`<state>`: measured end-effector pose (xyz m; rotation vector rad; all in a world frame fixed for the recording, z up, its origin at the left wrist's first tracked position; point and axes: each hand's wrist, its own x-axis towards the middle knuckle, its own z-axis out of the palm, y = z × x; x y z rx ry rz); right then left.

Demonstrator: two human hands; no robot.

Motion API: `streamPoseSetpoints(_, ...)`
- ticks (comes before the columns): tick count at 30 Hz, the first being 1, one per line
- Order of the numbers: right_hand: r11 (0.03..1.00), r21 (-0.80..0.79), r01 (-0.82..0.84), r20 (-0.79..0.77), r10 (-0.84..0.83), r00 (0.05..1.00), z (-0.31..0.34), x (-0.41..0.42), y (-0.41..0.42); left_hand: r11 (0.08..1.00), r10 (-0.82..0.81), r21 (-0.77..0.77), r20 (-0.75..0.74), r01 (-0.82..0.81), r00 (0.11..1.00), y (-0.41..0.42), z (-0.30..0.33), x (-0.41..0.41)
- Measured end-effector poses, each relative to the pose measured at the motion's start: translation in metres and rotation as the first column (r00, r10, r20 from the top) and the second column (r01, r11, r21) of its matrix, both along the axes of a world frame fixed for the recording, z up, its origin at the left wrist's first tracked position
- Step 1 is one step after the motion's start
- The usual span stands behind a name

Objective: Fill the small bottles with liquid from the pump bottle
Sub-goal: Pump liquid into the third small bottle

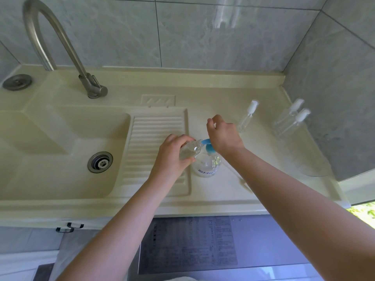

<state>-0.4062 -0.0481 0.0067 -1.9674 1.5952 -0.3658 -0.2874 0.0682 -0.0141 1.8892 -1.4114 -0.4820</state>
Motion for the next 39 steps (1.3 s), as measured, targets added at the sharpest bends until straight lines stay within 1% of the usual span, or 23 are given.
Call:
streamPoseSetpoints(4, 0.999, -0.03, 0.03, 0.023, -0.029, 0.999, -0.004, 0.001, 0.001, 1.0, -0.001, 0.01, 0.002, 0.001, 1.0, 0.0, -0.002, 0.0)
streamPoseSetpoints(6, 1.0, -0.004, 0.018, 0.031, -0.018, 0.999, -0.004, 0.0, 0.0, 1.0, 0.003, 0.012, 0.006, -0.003, 1.0, 0.0, -0.003, 0.001)
streamPoseSetpoints(9, 0.996, 0.076, 0.036, 0.075, -0.042, 0.996, 0.001, 0.0, -0.002, 1.0, 0.003, 0.01, 0.013, -0.003, 1.0, 0.0, -0.003, 0.001)
streamPoseSetpoints(12, 0.995, 0.09, 0.031, 0.071, -0.037, 0.997, 0.002, 0.0, -0.002, 1.0, 0.003, -0.004, 0.005, -0.003, 1.0, -0.001, -0.002, 0.0)
streamPoseSetpoints(16, 1.0, 0.013, 0.016, 0.007, -0.016, 1.0, 0.0, 0.0, -0.002, 1.0, -0.001, -0.019, 0.002, 0.001, 1.0, -0.002, -0.003, 0.0)
streamPoseSetpoints(21, 0.997, -0.065, 0.039, 0.031, -0.037, 0.999, -0.006, 0.003, 0.001, 1.0, -0.015, -0.019, -0.014, 0.014, 1.0, -0.001, -0.006, -0.001)
streamPoseSetpoints(24, 0.997, -0.081, 0.005, -0.026, -0.007, 1.0, -0.005, -0.001, 0.002, 1.0, -0.012, -0.02, -0.017, 0.012, 1.0, -0.001, -0.006, -0.002)
streamPoseSetpoints(26, 1.0, -0.026, 0.0, -0.011, 0.0, 1.0, -0.004, -0.002, -0.001, 1.0, -0.007, -0.018, -0.023, 0.007, 1.0, 0.0, -0.006, -0.002)
streamPoseSetpoints(29, 0.994, 0.096, 0.052, 0.082, -0.059, 0.995, -0.002, 0.001, -0.004, 1.0, -0.006, -0.017, -0.021, 0.006, 1.0, 0.002, -0.007, -0.001)
streamPoseSetpoints(32, 0.988, 0.138, 0.069, 0.094, -0.083, 0.992, 0.002, -0.002, -0.007, 1.0, -0.009, -0.019, -0.027, 0.008, 1.0, 0.002, -0.006, -0.001)
streamPoseSetpoints(35, 0.976, 0.209, 0.06, 0.122, -0.087, 0.989, 0.003, -0.004, -0.012, 1.0, 0.003, -0.011, -0.077, -0.003, 0.997, 0.002, -0.006, -0.001)
streamPoseSetpoints(39, 0.957, 0.281, 0.069, 0.217, -0.134, 0.967, 0.007, -0.007, -0.013, 1.0, 0.016, 0.026, -0.176, -0.012, 0.984, 0.004, -0.01, 0.0)
